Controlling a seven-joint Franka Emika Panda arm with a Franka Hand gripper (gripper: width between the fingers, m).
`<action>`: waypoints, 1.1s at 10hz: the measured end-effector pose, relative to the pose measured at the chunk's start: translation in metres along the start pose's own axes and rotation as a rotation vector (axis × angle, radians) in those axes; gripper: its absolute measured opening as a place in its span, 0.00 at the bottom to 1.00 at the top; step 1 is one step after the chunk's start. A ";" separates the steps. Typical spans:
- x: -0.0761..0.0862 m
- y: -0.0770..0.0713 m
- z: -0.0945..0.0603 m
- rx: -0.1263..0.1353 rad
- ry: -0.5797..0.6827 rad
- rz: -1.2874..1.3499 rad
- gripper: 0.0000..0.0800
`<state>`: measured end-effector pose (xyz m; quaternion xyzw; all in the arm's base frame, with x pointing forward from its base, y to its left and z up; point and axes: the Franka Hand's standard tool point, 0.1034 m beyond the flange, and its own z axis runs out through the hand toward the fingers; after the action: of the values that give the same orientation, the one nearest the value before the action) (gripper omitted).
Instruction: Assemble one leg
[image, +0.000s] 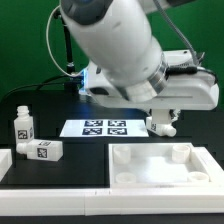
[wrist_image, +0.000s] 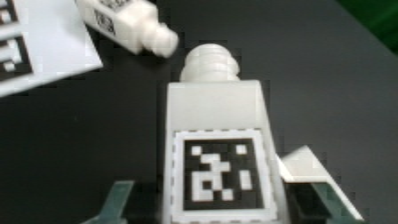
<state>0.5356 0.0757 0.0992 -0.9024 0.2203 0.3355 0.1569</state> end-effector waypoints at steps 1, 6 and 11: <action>0.002 -0.010 -0.019 0.003 0.063 -0.040 0.36; 0.005 -0.053 -0.052 -0.035 0.504 -0.186 0.36; 0.040 -0.057 -0.077 -0.086 0.881 -0.367 0.36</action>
Offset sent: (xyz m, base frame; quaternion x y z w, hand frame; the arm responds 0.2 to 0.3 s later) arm 0.0476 0.0203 0.0372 -0.1086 0.2967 -0.1696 0.9335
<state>0.6330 0.0799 0.1356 -0.9883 0.0890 -0.1034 0.0678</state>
